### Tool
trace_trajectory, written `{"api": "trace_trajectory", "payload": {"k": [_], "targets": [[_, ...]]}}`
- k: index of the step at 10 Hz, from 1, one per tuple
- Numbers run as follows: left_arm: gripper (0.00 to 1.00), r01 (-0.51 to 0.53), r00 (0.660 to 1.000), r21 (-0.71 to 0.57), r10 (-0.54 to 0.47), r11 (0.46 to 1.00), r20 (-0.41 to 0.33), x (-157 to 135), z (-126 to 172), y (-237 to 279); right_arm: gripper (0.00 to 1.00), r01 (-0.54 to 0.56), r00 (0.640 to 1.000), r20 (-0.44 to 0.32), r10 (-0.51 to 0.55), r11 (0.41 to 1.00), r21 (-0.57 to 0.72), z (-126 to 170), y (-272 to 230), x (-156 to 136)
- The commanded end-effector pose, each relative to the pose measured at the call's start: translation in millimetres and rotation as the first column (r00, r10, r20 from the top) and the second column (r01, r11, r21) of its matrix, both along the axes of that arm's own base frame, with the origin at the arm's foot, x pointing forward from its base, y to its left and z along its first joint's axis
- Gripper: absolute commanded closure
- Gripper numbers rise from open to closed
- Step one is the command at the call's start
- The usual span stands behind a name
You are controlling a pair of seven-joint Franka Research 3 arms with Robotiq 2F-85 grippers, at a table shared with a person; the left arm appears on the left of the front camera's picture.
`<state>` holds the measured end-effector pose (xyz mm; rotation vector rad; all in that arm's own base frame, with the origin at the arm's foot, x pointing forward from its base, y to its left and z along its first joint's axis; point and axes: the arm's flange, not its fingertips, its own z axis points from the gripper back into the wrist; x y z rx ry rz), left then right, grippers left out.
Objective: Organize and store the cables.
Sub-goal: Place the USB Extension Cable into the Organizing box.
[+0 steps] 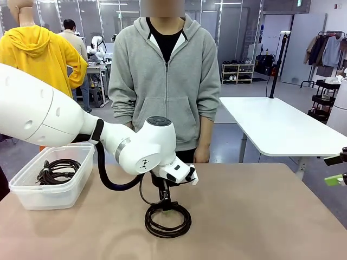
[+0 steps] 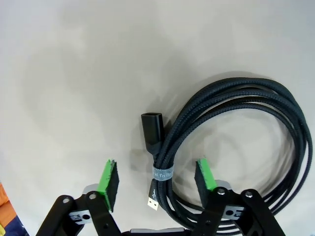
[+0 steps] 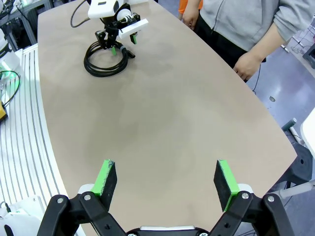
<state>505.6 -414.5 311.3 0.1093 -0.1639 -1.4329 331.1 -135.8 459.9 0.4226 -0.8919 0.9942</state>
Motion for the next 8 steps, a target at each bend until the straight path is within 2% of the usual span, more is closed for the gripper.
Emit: {"api": "trace_trajectory", "payload": {"k": [1, 2, 6, 8], "targets": [[0.76, 0.025, 1.0, -0.001, -0.025, 1.0, 0.009, 4.7, 2.5, 0.0, 0.0, 0.009, 1.0, -0.005, -0.009, 1.0, 0.02, 1.6, 0.4, 1.9], [1.0, 0.023, 1.0, 0.003, -0.023, 1.0, 0.003, 4.1, 2.4, -0.4, 0.0, 0.009, 1.0, -0.005, -0.009, 1.0, 0.02, 1.6, 0.4, 1.9], [1.0, 0.037, 0.999, 0.015, -0.037, 0.999, -0.015, 3.5, 5.0, -2.1, 0.0, 0.009, 1.0, -0.005, -0.009, 1.0, 0.02, 1.6, 0.4, 1.9], [1.0, 0.037, 0.999, 0.007, -0.037, 0.999, -0.009, 2.6, 16.6, 0.3, 0.0, 0.009, 1.0, -0.005, -0.009, 1.0, 0.02, 1.6, 0.4, 1.9]]}}
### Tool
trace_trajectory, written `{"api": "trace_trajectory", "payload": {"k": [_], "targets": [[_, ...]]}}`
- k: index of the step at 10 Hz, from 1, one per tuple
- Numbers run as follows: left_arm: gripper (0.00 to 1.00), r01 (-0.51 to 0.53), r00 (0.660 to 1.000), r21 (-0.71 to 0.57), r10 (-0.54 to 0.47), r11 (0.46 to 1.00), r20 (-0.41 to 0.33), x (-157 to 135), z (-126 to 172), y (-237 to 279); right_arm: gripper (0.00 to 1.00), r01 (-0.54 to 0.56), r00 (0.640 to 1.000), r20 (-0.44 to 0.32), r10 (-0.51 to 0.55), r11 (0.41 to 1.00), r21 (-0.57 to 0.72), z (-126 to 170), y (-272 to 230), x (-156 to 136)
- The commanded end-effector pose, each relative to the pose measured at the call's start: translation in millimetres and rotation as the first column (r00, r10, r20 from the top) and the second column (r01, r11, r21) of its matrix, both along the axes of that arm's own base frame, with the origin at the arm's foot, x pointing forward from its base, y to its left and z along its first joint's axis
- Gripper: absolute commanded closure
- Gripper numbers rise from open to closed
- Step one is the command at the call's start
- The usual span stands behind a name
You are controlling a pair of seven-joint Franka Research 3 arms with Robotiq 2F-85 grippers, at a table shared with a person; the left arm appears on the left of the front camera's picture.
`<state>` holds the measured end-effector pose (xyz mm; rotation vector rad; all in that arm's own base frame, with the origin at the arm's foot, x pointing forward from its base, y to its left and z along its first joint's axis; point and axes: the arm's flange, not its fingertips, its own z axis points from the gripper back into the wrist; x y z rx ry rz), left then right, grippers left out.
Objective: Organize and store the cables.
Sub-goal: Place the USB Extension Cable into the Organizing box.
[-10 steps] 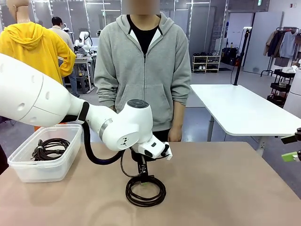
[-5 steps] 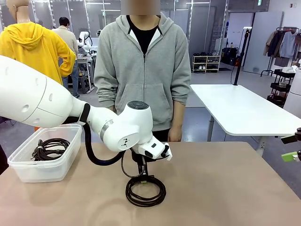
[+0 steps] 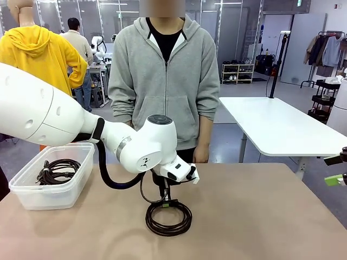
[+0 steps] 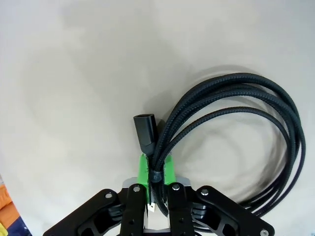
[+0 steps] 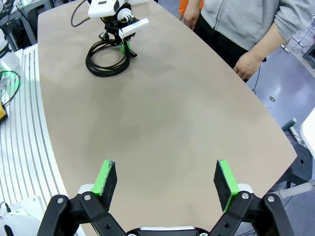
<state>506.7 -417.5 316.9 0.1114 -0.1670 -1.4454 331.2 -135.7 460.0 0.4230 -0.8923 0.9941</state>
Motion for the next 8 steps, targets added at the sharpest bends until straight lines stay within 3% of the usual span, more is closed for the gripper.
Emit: {"api": "trace_trajectory", "payload": {"k": [1, 4, 7, 8], "targets": [[1.0, 0.04, 0.999, 0.006, -0.04, 0.999, -0.008, -1.6, 25.4, 4.2, 0.0, 0.009, 1.0, -0.005, -0.009, 1.0, 0.019, 1.5, 0.3, 1.8], [1.0, 0.141, 0.99, 0.066, -0.142, 0.988, 0.001, -24.4, 101.4, 3.1, 0.0, 0.009, 1.0, -0.005, -0.009, 1.0, 0.019, 1.5, 0.3, 1.8], [1.0, 0.198, 0.979, 0.065, -0.2, 0.978, 0.036, -37.3, 123.5, -4.8, 0.0, 0.009, 1.0, -0.005, -0.009, 1.0, 0.019, 1.5, 0.3, 1.8], [1.0, 0.136, 0.989, 0.075, -0.14, 0.988, 0.046, -34.9, 120.4, -4.2, 0.0, 0.009, 1.0, -0.005, -0.009, 1.0, 0.019, 1.5, 0.3, 1.8]]}}
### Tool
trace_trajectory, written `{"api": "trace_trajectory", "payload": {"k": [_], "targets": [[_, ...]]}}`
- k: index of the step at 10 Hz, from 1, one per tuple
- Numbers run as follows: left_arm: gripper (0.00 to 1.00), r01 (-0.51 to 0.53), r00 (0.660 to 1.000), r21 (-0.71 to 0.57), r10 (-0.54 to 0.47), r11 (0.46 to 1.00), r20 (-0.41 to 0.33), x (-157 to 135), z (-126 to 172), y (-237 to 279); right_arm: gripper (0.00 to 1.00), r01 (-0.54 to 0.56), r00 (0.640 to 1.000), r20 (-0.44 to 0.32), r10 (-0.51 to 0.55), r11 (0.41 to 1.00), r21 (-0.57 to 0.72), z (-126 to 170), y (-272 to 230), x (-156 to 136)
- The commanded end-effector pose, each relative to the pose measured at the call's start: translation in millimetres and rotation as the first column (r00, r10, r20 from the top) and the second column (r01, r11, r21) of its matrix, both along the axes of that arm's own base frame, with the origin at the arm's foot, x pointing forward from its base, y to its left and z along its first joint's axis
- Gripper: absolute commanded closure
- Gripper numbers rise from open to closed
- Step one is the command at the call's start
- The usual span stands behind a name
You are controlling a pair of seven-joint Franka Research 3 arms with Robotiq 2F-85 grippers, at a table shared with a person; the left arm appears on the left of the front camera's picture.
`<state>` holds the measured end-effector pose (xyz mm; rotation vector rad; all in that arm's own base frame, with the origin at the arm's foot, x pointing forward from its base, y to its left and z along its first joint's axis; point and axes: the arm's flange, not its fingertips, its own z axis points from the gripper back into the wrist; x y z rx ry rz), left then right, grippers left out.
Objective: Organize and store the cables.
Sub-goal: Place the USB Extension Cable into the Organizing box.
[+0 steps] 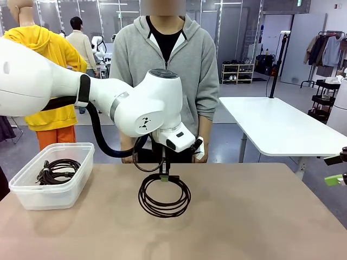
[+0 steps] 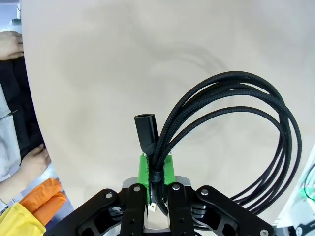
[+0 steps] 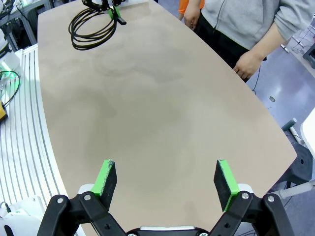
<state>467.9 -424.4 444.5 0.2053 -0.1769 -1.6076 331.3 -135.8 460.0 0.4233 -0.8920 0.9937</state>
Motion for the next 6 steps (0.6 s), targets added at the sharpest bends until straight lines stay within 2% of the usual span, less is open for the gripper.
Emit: {"api": "trace_trajectory", "payload": {"k": [1, 4, 5, 6], "targets": [[1.0, -0.02, 1.0, 0.0, 0.02, 1.0, -0.009, 3.8, -7.3, 2.7, 0.0, 0.009, 1.0, -0.005, -0.009, 1.0, 0.019, 1.5, 0.3, 1.6], [1.0, -0.02, 1.0, 0.0, 0.02, 1.0, -0.009, 3.8, -7.3, 2.7, 0.0, 0.009, 1.0, -0.005, -0.009, 1.0, 0.019, 1.5, 0.3, 1.6], [0.87, -0.008, 1.0, 0.007, 0.008, 1.0, -0.014, 4.4, -9.5, 2.5, 0.0, 0.009, 1.0, -0.005, -0.009, 1.0, 0.019, 1.5, 0.3, 1.6], [0.87, 0.061, 0.998, 0.036, -0.06, 0.997, -0.01, 11.0, 9.6, 27.5, 0.0, 0.009, 1.0, -0.005, -0.009, 1.0, 0.019, 1.5, 0.3, 1.6]]}}
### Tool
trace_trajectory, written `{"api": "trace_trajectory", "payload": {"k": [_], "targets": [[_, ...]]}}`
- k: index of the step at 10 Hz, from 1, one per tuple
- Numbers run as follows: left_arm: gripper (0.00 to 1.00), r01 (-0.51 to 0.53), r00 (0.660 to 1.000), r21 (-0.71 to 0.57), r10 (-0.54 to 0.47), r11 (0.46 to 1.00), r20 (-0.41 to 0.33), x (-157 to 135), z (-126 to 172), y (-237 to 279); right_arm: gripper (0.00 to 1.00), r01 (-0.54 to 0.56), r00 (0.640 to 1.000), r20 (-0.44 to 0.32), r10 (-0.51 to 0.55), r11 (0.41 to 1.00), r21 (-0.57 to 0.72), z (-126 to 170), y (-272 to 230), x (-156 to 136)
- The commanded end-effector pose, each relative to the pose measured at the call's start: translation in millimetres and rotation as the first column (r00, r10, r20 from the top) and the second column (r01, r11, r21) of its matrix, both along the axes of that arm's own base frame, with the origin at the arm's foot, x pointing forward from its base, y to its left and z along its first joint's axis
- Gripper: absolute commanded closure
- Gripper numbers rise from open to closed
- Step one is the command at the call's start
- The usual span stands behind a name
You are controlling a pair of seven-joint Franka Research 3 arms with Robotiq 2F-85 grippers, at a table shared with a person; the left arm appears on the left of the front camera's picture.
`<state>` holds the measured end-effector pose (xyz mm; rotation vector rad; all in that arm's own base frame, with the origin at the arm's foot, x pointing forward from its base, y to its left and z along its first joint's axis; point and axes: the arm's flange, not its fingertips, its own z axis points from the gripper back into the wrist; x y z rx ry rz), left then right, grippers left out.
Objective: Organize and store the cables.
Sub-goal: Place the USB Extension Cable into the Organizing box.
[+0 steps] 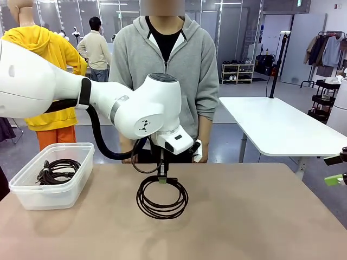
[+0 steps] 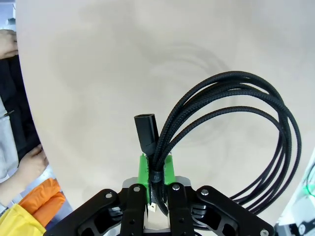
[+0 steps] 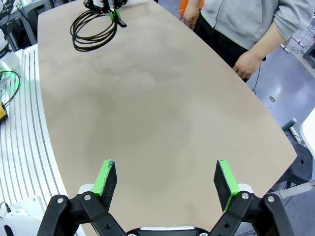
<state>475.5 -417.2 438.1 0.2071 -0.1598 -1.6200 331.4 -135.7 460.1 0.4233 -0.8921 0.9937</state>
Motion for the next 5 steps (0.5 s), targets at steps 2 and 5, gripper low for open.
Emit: {"api": "trace_trajectory", "payload": {"k": [2, 5], "targets": [[0.87, 0.15, 0.989, 0.024, -0.15, 0.988, -0.009, 17.4, 58.3, 99.3, 0.0, 0.009, 1.0, -0.005, -0.009, 1.0, 0.019, 1.5, 0.3, 1.6], [0.87, 0.169, 0.98, -0.011, -0.167, 0.986, 0.105, 25.1, 84.9, 220.3, 0.0, 0.009, 1.0, -0.005, -0.009, 1.0, 0.019, 1.5, 0.3, 1.6]]}}
